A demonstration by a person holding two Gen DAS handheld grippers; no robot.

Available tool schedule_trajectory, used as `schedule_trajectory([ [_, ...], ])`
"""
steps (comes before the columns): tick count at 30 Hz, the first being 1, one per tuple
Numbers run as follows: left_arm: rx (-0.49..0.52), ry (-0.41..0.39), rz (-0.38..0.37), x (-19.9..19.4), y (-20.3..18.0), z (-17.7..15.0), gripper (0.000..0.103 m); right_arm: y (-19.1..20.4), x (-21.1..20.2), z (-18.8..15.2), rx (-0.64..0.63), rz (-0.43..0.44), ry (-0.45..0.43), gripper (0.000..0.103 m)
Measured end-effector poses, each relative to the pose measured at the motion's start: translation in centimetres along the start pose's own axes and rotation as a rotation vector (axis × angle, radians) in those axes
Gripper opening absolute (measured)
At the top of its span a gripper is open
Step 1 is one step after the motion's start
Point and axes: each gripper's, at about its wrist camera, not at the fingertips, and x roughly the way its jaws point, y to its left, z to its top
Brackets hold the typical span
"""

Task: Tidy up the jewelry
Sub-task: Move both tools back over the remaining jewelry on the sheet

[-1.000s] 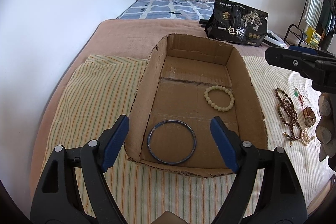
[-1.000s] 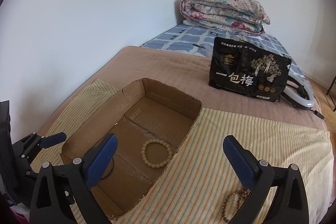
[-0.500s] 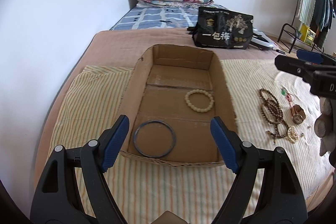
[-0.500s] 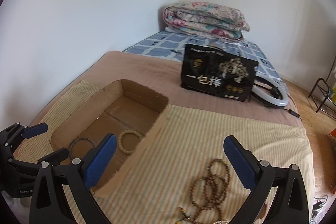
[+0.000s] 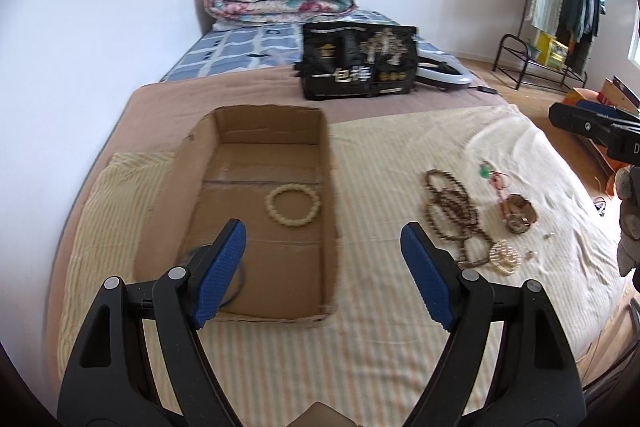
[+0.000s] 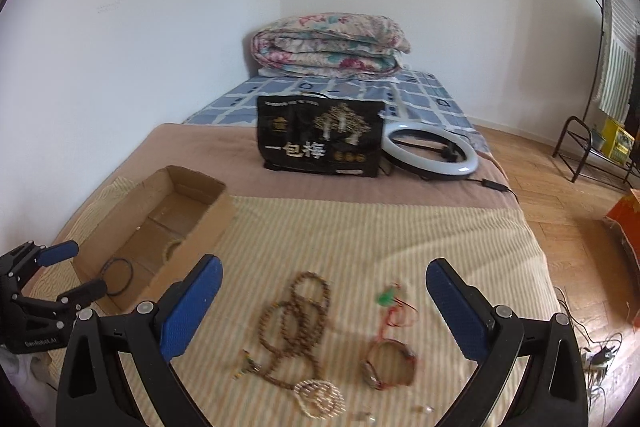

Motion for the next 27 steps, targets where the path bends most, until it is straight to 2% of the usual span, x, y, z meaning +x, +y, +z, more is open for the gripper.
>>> schedule_trajectory([
  [7,0.05,0.011,-0.045,0.8,-3.9,0.4,0.082,-5.3,-2.5,-2.1,0.058,-0.065,-0.004,0.103],
  [12,0.07,0.024,-0.071,1.9,-6.4,0.5,0.082,-8.5,-2.9,-3.2,0.1,-0.074,0.008,0.103],
  [19,0.091,0.064,-0.091,4.2,-9.4,0.4,0.082,-11.4,-1.6,-5.4,0.139,-0.017,0.062,0.102],
  [27,0.084,0.131,-0.119,7.7,-12.3,0.4,0.082,-14.0,1.5,-7.5,0.201,-0.007,0.164,0.091],
])
